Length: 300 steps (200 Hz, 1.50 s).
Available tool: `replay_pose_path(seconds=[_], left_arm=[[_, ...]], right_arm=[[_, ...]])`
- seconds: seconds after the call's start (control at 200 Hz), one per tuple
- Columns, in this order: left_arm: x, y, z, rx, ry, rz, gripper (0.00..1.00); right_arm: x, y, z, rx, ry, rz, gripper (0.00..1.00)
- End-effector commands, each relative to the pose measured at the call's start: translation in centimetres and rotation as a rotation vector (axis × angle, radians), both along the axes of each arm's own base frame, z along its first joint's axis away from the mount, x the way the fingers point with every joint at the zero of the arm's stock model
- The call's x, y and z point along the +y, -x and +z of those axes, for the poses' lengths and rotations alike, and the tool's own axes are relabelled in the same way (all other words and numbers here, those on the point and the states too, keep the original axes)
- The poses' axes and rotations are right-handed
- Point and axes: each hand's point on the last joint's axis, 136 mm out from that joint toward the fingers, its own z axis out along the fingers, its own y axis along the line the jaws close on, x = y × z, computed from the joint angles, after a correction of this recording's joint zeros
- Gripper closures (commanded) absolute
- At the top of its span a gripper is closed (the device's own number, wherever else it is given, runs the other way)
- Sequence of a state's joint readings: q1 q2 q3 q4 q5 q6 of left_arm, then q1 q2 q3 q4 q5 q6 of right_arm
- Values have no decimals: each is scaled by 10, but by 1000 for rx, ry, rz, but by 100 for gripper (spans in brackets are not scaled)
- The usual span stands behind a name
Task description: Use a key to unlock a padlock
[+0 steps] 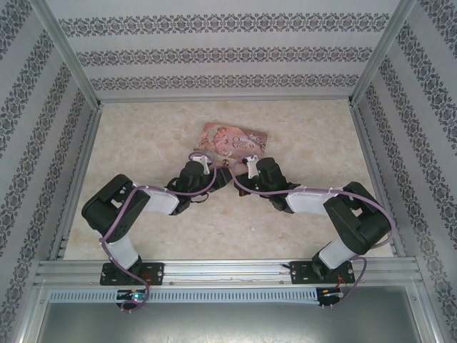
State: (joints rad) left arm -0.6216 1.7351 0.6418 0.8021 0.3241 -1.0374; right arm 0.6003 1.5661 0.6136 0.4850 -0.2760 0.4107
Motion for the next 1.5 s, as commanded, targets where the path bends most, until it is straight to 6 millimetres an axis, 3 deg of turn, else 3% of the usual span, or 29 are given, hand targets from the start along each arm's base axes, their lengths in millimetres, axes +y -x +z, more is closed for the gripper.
replay_pose_path(seconds=[0.0, 0.385, 0.575, 0.969, 1.234, 1.494], left_arm=[[-35, 44, 1, 42, 49, -227, 72], [-36, 43, 0, 47, 57, -225, 72], [-37, 43, -10, 69, 61, -218, 72], [-33, 38, -31, 104, 100, -177, 70], [-18, 37, -24, 74, 71, -135, 53], [16, 41, -3, 11, 59, -44, 40]], right_arm=[[16, -32, 92, -260, -156, 3, 100], [24, -25, 88, -233, -197, 16, 100], [27, -17, 55, -159, -184, 0, 100], [23, -6, 11, -59, -177, -66, 100], [20, 2, -1, -9, -185, -67, 100], [20, 8, 1, 25, -214, -68, 100]])
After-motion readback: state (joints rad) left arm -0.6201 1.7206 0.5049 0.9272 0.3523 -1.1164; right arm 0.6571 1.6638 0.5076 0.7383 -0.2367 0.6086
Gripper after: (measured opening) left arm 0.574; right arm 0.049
